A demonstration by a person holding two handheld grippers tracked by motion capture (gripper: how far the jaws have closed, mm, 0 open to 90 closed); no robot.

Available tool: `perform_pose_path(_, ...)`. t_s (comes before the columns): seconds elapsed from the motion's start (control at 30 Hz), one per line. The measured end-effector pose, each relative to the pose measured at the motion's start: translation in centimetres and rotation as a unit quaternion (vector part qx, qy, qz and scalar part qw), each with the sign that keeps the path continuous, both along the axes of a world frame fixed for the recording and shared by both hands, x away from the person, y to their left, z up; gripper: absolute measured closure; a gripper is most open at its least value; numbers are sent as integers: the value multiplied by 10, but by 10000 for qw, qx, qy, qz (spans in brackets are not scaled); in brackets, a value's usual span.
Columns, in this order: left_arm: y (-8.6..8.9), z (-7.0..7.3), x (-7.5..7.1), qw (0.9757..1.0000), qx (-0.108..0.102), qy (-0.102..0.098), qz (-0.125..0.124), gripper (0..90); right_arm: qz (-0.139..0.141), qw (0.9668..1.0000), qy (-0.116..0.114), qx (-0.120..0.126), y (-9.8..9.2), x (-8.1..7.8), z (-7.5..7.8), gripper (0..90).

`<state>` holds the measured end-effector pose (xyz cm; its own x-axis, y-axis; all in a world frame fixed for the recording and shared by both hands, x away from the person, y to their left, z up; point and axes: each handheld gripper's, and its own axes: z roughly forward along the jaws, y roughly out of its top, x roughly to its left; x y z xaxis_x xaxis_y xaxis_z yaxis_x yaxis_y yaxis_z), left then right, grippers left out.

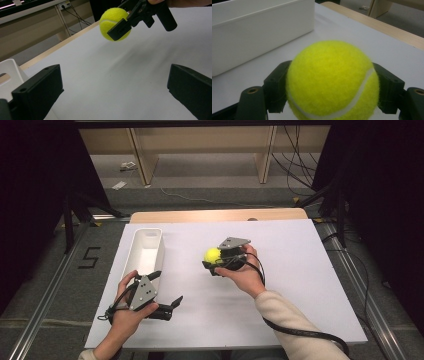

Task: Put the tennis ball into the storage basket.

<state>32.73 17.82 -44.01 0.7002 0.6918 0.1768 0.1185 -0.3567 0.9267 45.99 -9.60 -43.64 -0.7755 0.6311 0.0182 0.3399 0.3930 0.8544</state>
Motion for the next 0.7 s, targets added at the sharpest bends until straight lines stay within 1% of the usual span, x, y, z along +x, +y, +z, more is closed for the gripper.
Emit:
perform_pose_path(0.37,0,0,0,10000,1,-10,-4,0,50,10000,14,31,7,-1,3,269)
perform_pose_path(0.7,0,0,0,10000,-1,-4,-5,0,70,10000,-28,59,12,-1,5,269)
